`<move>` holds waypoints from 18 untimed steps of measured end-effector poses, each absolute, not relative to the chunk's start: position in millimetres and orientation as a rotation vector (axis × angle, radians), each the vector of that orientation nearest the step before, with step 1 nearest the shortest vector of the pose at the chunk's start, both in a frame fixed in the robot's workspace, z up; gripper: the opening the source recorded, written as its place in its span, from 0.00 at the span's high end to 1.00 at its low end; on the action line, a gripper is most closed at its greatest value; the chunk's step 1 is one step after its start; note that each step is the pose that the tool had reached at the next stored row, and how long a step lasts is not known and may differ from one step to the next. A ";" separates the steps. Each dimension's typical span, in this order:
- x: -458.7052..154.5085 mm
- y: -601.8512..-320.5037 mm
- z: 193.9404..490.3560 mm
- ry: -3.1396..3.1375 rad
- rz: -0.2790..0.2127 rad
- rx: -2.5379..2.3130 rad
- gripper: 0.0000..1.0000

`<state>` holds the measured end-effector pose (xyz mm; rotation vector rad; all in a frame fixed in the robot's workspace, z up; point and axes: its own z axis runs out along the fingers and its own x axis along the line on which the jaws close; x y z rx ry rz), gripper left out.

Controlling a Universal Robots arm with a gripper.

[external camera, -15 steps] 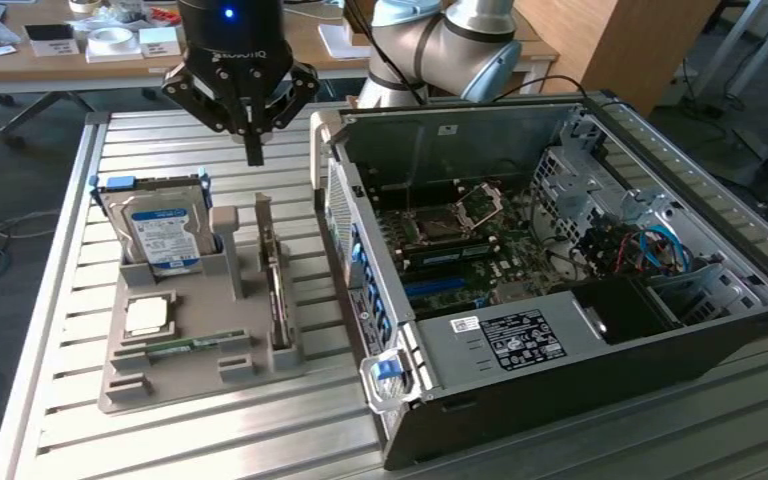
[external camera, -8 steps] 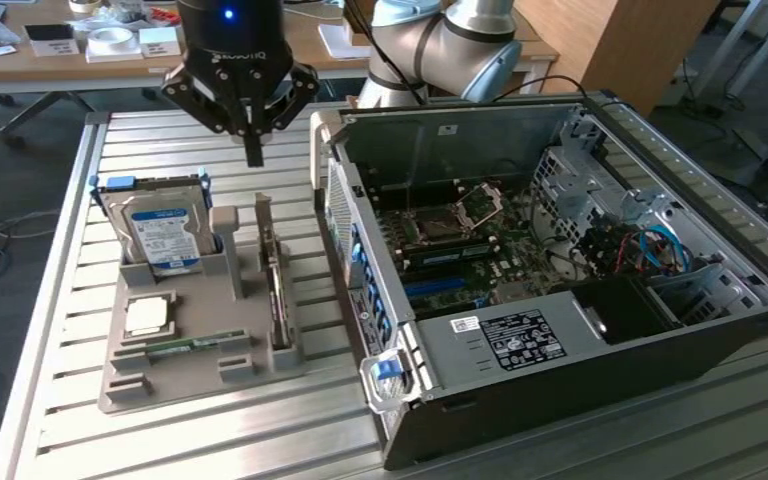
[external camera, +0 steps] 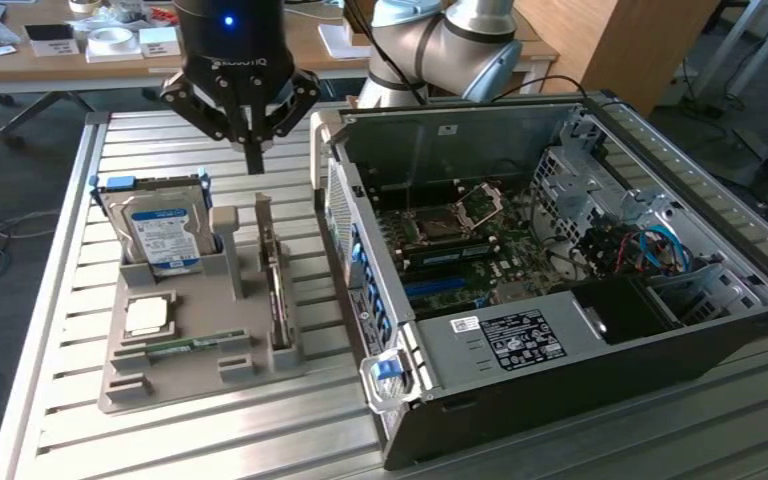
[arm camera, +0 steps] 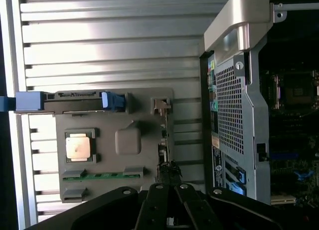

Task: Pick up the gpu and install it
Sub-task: 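Reach for the gpu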

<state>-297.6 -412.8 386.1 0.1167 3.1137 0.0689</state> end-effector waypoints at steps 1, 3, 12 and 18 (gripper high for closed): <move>-297.6 -414.6 386.1 3.114 0.069 0.117 0.89; -297.8 -418.5 386.1 3.114 0.069 0.117 0.89; -298.8 -439.4 386.1 3.114 0.069 0.117 0.89; -299.3 -452.7 386.1 3.114 0.069 0.117 0.89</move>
